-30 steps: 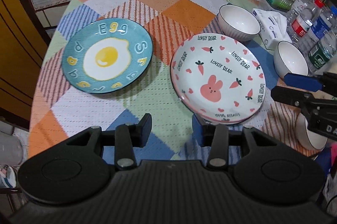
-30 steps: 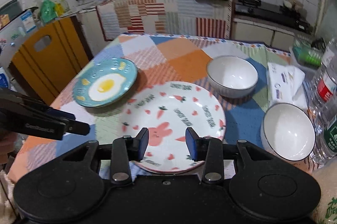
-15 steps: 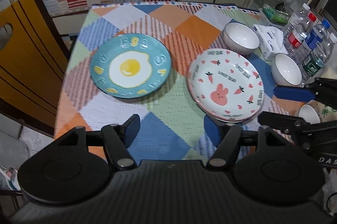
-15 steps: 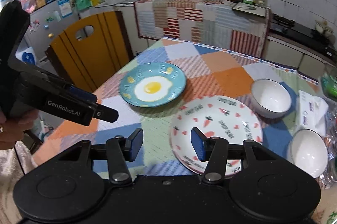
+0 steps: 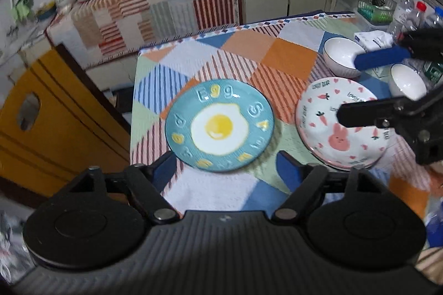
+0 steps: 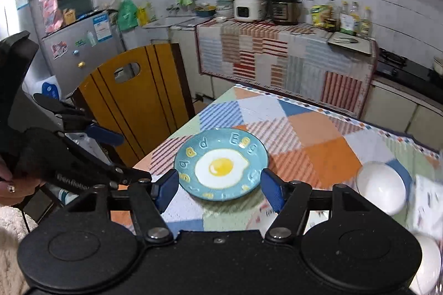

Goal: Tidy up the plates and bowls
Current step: 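Move both grippers to the blue Egg plate rim and close them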

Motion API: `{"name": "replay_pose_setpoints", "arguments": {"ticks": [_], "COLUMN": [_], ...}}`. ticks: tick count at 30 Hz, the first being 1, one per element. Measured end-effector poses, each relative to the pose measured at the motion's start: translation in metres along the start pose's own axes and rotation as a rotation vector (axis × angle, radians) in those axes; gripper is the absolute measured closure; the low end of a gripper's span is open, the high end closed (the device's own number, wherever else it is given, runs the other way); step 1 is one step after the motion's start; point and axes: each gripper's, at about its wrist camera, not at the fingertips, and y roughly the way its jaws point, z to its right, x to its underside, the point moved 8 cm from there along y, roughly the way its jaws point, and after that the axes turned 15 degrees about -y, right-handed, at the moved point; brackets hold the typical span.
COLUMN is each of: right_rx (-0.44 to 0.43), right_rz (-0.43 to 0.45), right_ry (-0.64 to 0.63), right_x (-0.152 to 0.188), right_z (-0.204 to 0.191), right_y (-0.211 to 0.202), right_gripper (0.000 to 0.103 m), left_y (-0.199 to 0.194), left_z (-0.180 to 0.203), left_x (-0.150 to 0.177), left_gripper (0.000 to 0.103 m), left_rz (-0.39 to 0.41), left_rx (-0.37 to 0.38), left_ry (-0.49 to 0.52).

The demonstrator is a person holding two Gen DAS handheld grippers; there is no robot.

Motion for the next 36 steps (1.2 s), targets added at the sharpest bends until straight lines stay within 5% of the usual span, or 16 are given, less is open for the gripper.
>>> {"name": "replay_pose_setpoints", "arguments": {"ticks": [6,9,13,22,29,36], "right_rx": [-0.025,-0.014,-0.03,-0.104,-0.131,-0.055], "right_rz": [0.064,0.104,0.002,-0.069,-0.11,-0.095], "right_ry": [0.011,0.136,0.088,0.182,0.237,0.339], "right_x": [-0.014,-0.01,0.005,0.022,0.031,0.061], "right_z": [0.009,0.02,0.026,0.066,0.087,0.099], "right_y": [0.027,0.041,0.079,0.109,0.144,0.191], "right_gripper": [0.019,0.019,0.019,0.02,0.021,0.032], "left_y": [0.024,0.039,0.06,0.104,0.15,0.186], "left_z": [-0.025,-0.037,-0.046,-0.048,-0.063,-0.088], "left_x": [-0.008,-0.004,-0.004,-0.022,-0.017,0.006], "left_gripper": [0.02,0.02,0.02,0.022,0.024,0.027], "left_rz": [0.065,0.055,0.051,0.011,-0.086,-0.115], "left_rx": [-0.03,-0.044,-0.066,0.174,0.139,0.026], "left_ry": [-0.082,-0.108,-0.082,-0.257,-0.304,-0.344]}}
